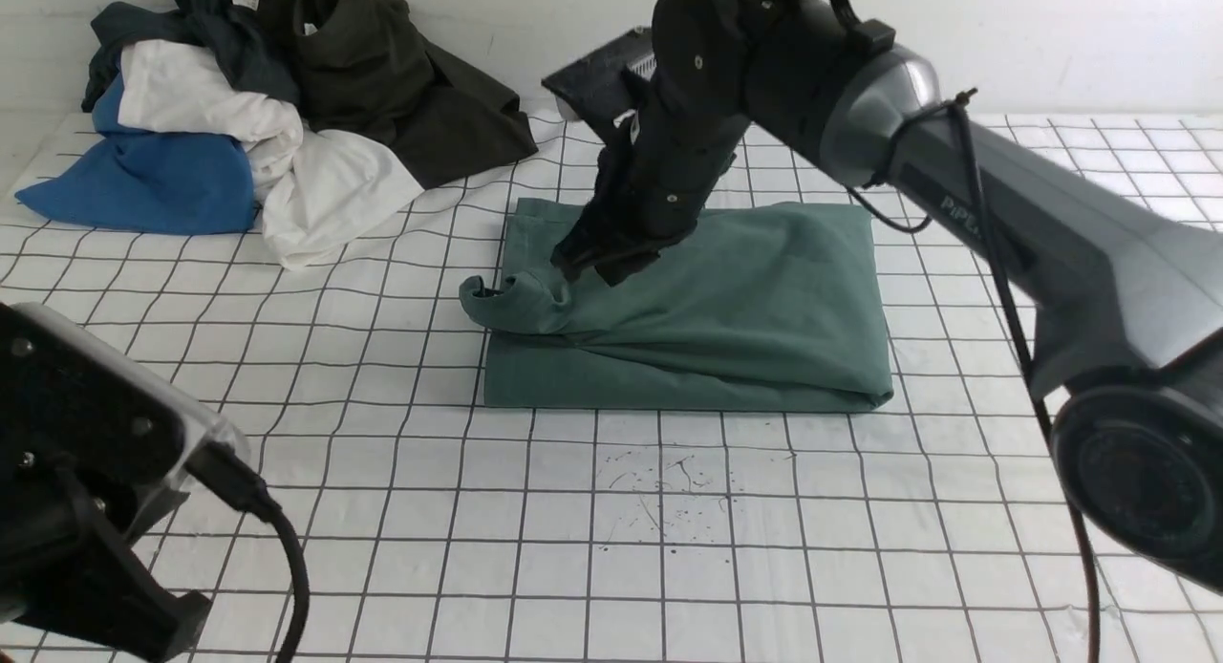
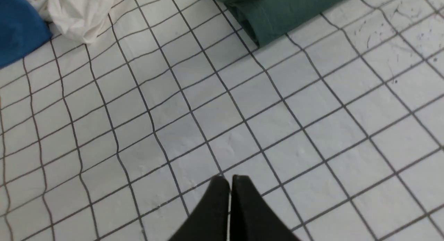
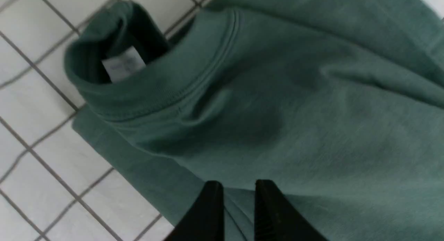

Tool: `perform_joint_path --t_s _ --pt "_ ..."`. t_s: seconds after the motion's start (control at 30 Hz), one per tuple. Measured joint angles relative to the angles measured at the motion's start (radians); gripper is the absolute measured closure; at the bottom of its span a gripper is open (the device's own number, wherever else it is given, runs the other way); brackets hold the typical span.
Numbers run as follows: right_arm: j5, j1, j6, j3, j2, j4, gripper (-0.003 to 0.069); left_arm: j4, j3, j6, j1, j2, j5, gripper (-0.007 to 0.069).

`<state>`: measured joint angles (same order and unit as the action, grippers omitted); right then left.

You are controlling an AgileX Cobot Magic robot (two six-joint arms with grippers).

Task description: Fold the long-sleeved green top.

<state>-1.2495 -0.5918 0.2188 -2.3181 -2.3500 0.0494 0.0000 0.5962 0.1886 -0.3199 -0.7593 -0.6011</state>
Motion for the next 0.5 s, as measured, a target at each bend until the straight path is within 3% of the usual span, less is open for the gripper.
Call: perform_joint_path --t_s 0.07,0.23,0.5 --pt "-0.005 0.000 0.001 0.004 0.004 0.000 0.0645 -0.011 0.007 -0.086 0.000 -0.025 0.003 0.0631" --pt "-0.007 0.000 0.031 0.006 0.113 -0.031 0.0671 -0.093 0.131 -0.176 0.000 -0.201 -0.052 0.0631" --pt "-0.003 0.104 0.033 0.113 0.311 -0.037 0.0673 -0.280 0.528 -0.036 0.003 -0.613 -0.058 0.0631"
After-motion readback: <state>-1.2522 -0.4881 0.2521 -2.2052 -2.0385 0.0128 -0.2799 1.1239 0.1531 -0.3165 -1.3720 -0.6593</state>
